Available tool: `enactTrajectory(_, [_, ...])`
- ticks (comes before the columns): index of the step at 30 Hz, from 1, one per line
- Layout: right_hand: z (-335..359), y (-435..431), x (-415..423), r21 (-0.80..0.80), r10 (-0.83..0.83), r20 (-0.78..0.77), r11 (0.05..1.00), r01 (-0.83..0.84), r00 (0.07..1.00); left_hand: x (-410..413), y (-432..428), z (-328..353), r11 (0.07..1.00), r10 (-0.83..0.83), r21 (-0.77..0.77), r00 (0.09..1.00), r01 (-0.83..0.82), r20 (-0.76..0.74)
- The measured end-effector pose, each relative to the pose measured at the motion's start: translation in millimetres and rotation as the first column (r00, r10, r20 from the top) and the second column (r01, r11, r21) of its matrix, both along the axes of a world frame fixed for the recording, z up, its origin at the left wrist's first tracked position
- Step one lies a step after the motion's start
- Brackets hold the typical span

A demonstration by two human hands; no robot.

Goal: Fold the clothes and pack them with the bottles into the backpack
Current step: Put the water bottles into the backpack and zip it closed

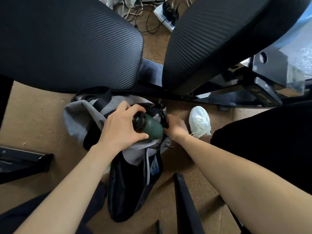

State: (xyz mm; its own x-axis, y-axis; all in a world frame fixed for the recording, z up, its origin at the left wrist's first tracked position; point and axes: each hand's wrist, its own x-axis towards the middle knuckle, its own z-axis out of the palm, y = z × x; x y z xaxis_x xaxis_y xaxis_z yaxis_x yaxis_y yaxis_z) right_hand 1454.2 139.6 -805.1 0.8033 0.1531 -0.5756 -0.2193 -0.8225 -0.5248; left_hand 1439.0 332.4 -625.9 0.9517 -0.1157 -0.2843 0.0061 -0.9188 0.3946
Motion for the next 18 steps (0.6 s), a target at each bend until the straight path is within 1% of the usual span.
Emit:
enactTrajectory(2, [-2.4,2.4,0.6,-0.025,0.004,0.018,1.000,-0.004,1.000,1.2,-0.6,-3.2,1.000,0.004,0.011,1.000,-0.004,0.007])
enactTrajectory(3, [-4.9,-0.8,-0.1,-0.034,-0.056,0.023,0.998,0.057,0.998,2.1,-1.0,-4.8,1.000,0.008,0.016,1.000,-0.008,0.012])
enactTrajectory(5, [-12.2,-11.3,-3.1,-0.044,-0.256,0.028,0.965,0.257,0.966,3.5,-2.8,-7.6,1.000,0.021,0.019,1.000,-0.022,0.021])
enactTrajectory(7, [-15.7,-18.6,-6.9,-0.024,-0.422,0.015,0.906,0.422,0.907,2.8,-8.1,-10.2,0.999,0.029,0.027,0.999,-0.030,0.033])
enactTrajectory(8, [-14.7,-18.7,-6.8,-0.015,-0.441,0.021,0.897,0.441,0.897,1.7,-11.9,-11.4,0.999,0.029,0.031,0.999,-0.030,0.043])
enactTrajectory(9, [-14.8,-18.3,-6.2,-0.002,-0.422,0.020,0.906,0.422,0.906,0.9,-16.2,-13.0,0.999,0.025,0.035,0.998,-0.028,0.060])
enactTrajectory(11, [-12.8,-16.7,-4.7,0.050,-0.304,0.011,0.952,0.303,0.953,-0.5,-24.8,-15.2,0.999,0.019,0.043,0.995,-0.023,0.097])
enactTrajectory(12, [-12.5,-17.0,-3.8,0.082,-0.278,-0.009,0.957,0.278,0.961,-0.6,-28.8,-15.5,0.999,0.021,0.041,0.993,-0.025,0.113])
enactTrajectory(13, [-14.4,-17.8,-3.3,0.114,-0.294,-0.044,0.948,0.297,0.955,0.0,-32.6,-15.4,0.999,0.025,0.033,0.991,-0.030,0.131])
enactTrajectory(15, [-14.7,-18.1,-4.3,0.120,-0.353,-0.068,0.926,0.358,0.933,1.9,-40.0,-14.0,0.999,0.038,0.003,0.986,-0.039,0.163])
enactTrajectory(17, [-15.9,-17.4,-3.3,0.130,-0.369,-0.066,0.918,0.374,0.927,4.3,-48.0,-13.6,0.999,0.048,-0.020,0.983,-0.046,0.177])
enactTrajectory(18, [-13.9,-18.0,-2.5,0.136,-0.349,-0.084,0.924,0.358,0.933,5.4,-52.3,-14.6,0.999,0.051,-0.022,0.983,-0.048,0.178])
